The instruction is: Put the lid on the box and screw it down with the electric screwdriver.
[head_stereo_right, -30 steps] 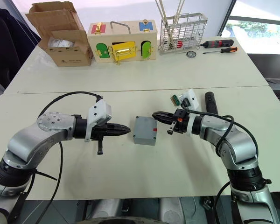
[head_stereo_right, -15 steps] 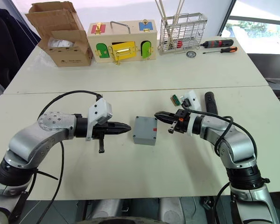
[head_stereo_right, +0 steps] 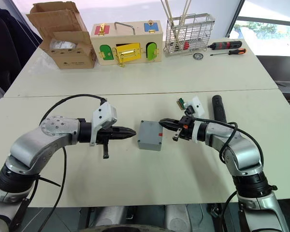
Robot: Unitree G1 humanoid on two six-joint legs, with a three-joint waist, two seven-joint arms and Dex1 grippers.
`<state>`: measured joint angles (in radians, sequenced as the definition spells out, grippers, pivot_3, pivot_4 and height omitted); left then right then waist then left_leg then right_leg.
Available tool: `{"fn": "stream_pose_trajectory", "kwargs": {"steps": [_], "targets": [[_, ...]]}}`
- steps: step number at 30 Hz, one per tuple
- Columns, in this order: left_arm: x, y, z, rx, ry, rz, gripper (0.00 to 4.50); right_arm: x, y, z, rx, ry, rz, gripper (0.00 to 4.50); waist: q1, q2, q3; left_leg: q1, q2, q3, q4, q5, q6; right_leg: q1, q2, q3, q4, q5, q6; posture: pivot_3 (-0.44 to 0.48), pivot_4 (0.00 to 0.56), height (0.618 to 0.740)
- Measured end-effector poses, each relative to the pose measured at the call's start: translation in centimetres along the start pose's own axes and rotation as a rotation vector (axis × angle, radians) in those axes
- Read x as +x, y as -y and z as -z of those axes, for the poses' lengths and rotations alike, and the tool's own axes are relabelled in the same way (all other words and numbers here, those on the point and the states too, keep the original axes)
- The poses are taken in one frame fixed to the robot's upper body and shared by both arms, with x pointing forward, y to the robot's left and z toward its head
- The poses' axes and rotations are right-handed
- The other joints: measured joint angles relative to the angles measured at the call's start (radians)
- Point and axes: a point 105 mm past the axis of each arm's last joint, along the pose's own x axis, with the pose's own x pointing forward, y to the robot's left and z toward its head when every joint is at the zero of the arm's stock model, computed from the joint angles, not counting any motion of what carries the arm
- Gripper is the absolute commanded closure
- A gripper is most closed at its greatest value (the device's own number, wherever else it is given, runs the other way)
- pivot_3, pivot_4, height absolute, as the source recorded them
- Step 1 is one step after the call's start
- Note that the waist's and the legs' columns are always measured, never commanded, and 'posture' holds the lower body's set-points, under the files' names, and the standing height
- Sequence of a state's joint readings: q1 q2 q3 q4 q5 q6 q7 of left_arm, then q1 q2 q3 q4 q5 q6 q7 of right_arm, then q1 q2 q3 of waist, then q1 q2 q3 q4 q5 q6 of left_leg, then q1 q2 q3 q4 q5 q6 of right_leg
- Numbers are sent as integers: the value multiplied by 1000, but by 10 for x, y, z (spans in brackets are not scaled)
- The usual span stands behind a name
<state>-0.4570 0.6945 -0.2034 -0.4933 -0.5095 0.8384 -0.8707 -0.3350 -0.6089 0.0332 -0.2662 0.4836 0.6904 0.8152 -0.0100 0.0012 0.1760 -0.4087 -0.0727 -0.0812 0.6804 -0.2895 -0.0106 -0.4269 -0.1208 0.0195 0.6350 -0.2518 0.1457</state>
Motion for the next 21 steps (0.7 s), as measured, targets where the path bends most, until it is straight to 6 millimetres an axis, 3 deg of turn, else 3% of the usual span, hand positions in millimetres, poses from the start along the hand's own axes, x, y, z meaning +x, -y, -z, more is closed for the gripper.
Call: {"fn": "stream_pose_trajectory", "kwargs": {"steps": [5, 8, 13, 18, 21], "targets": [[0, 0, 0, 0, 0, -1, 4500, -3, 2, 3, -14, -25, 5, 1065, 0, 0, 0, 0, 0, 0, 0, 0, 0, 0, 0, 0, 0, 0, 0, 0, 150, 730], [0, 0, 0, -2, 1, -1, 4500, -7, 7, 1, -39, -45, 27, 22, 0, 0, 0, 0, 0, 0, 0, 0, 0, 0, 0, 0, 0, 0, 0, 0, 150, 730], [7, 3, -11, -13, 64, 24, 4500, -18, 19, -16, -33, -32, 66, 22, 6, 0, 0, 0, 0, 0, 1, 0, 0, 0, 0, 0, 0, 0, 0, 0, 150, 730], [5, 1, -39, 7, 180, 29, 4500, -88, 66, -98, 23, 2, 265, 22, 12, 1, 1, 0, 0, 0, 0, 0, 1, 0, 0, -1, -1, 0, 0, 0, 150, 730], [6, 2, -38, 5, 177, 30, 4500, -107, 77, -110, 66, -50, 313, 22, 14, 1, 1, 0, 1, 0, -2, 0, 1, 0, 1, -1, -3, 0, 0, 0, 150, 730]]}}
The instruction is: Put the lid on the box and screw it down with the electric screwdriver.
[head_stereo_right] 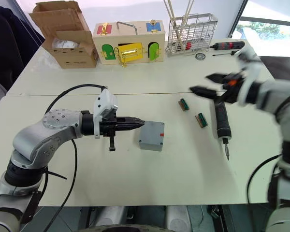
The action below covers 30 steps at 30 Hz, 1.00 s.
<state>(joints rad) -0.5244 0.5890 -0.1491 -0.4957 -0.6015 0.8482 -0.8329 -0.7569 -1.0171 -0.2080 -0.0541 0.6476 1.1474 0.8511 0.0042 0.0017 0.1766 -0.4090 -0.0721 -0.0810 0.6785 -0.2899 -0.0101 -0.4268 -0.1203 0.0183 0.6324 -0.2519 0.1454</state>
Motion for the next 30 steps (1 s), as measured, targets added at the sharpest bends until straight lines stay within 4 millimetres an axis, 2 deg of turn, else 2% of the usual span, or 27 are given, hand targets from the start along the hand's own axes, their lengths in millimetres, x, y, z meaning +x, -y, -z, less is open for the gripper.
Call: {"fn": "stream_pose_trajectory", "kwargs": {"steps": [3, 6, 9, 11, 14, 16, 20, 30], "targets": [[7, 14, 2, 22, -13, 65, 4500, -8, 22, 20, 47, -177, 85, 22, 0, 0, 0, 0, 0, 2, 2, 0, 0, 0, -1, 2, 0, 0, 0, 0, 150, 730], [10, 25, 5, 35, -27, 122, 4500, -14, 47, 49, 127, -360, 195, 22, 0, 0, 0, 0, -1, 3, 3, -1, 1, 1, -1, 3, 0, 0, 0, 0, 150, 730], [13, 31, 8, 36, -29, 160, 4500, -18, 58, 78, 273, -512, 248, 22, 0, 0, 0, 0, 0, 4, 3, -1, 1, 0, -1, 3, 0, 0, 0, 0, 150, 730], [17, 33, 9, 48, -23, 159, 4500, -18, 57, 91, 349, -585, 244, 22, 0, 1, 0, 0, 0, 4, 2, -1, 1, 0, -1, 3, 0, 0, 0, 0, 150, 730], [21, 34, 11, 53, -16, 148, 4500, -17, 51, 94, 417, -626, 206, 22, 1, 1, 0, 0, 0, 4, 2, -1, 1, 0, -1, 3, 0, 0, 0, 0, 150, 730], [22, 34, 13, 40, -10, 135, 4500, -17, 48, 97, 425, -650, 181, 22, 2, 0, 0, 0, 0, 4, 2, -1, 1, 0, -1, 3, 0, 0, 0, 0, 150, 730], [25, 36, 20, 5, -4, 99, 4500, -16, 38, 119, 462, -750, 122, 22, 7, 1, 0, 0, -1, 3, 3, -1, 1, 0, -1, 3, 0, 0, 0, 0, 150, 730], [28, 37, 17, 6, 17, 47, 4500, 1, 39, 139, 439, -831, 140, 22, 6, -1, -1, 0, -1, 3, 4, -1, 1, 0, -1, 3, 0, 0, 0, 0, 150, 730]]}}
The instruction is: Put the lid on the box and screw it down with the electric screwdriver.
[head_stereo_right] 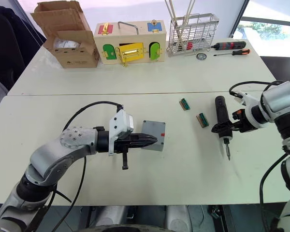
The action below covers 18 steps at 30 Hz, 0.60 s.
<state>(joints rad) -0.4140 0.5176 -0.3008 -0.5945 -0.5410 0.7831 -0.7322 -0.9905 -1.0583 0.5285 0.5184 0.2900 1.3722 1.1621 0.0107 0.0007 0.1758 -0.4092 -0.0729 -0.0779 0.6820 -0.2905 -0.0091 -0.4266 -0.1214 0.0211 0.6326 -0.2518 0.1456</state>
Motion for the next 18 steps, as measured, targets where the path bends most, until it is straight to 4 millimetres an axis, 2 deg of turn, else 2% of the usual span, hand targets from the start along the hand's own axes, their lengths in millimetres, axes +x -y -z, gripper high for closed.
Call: {"fn": "stream_pose_trajectory", "kwargs": {"steps": [5, 9, 18], "targets": [[1, -4, 1, 10, -6, -31, 4500, 7, 8, -1, -65, -23, 61, 1321, 0, -8, -5, 1, 0, 0, 1, 0, 0, 2, 0, 0, 0, 0, 0, 0, 150, 730], [3, -5, 4, 19, -22, -47, 4500, 9, 13, 3, -145, -62, 114, 2692, 2, -10, -6, 1, 0, -1, 1, 0, 0, 3, 0, -1, 0, 0, 0, 0, 150, 730], [5, -4, 5, 12, -16, -47, 4500, 9, 16, 12, -211, -100, 112, 2764, 11, -11, -7, 1, -1, -4, 1, 0, 0, 4, 0, -3, -1, 0, 0, 0, 150, 730]]}}
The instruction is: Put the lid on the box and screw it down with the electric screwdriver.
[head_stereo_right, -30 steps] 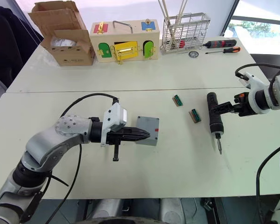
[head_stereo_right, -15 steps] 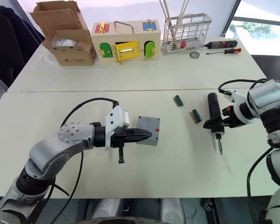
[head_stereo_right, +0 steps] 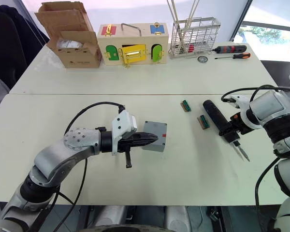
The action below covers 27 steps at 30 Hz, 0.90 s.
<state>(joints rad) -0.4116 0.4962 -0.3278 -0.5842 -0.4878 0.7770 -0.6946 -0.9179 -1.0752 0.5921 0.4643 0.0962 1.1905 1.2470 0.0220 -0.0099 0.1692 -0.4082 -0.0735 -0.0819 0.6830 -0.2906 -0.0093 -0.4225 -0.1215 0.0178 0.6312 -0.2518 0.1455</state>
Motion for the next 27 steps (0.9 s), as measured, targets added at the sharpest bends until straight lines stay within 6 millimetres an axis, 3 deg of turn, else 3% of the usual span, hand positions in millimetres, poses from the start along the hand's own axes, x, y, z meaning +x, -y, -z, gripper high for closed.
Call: {"fn": "stream_pose_trajectory", "kwargs": {"steps": [5, 9, 13, 15, 17, 20, 22, 27], "targets": [[0, -6, 7, -20, -16, -6, 4500, -3, 6, -4, -17, 31, -17, 2764, 8, 0, 0, 0, 0, 1, 1, 0, -1, 1, 0, 0, 0, 0, 0, 0, 150, 730], [-3, -13, 11, -12, -41, 4, 4500, -10, 13, -29, -18, 138, 20, 2764, -11, 4, 2, -1, 0, 3, 0, 1, -1, -3, 0, 3, 1, 0, 0, 0, 150, 730], [-7, -21, 5, 16, -45, 16, 4500, -53, 24, -68, 68, 428, 73, 2764, -14, 10, 4, -3, 1, 4, -7, 1, -2, -10, -1, 3, 1, 0, 0, 0, 150, 730], [-11, -28, 2, 19, -42, 6, 4500, -79, 20, -89, 107, 635, 42, 2764, -15, 9, 4, -3, 1, 4, -9, 1, -2, -11, 0, 1, 1, 0, 0, 0, 150, 730], [-15, -33, 3, 13, -48, 1, 4500, -99, 3, -110, 119, 877, -36, 2764, -18, 9, 4, -3, 1, 4, -9, 2, -3, -10, 1, 2, 1, 0, 0, 0, 150, 730], [-17, -41, -1, 22, -51, -5, 4500, -113, -45, -127, 116, 1249, -238, 2764, -18, 10, 4, -3, 2, 2, -6, 2, -4, -10, 1, 1, 5, 0, 0, 0, 150, 730], [-16, -40, -7, 44, -47, 15, 4500, -119, -75, -127, 124, 1418, -335, 2764, -14, 11, 5, -3, 1, 2, -5, 3, -4, -11, 1, 2, 12, 0, 0, 0, 150, 730], [-20, -38, -3, 44, -75, 36, 4500, -141, -104, -110, 106, 1588, -286, 2764, -7, 11, 5, -3, -2, 0, -1, 2, -3, -9, -2, 2, 15, 0, 0, 0, 150, 730]]}}
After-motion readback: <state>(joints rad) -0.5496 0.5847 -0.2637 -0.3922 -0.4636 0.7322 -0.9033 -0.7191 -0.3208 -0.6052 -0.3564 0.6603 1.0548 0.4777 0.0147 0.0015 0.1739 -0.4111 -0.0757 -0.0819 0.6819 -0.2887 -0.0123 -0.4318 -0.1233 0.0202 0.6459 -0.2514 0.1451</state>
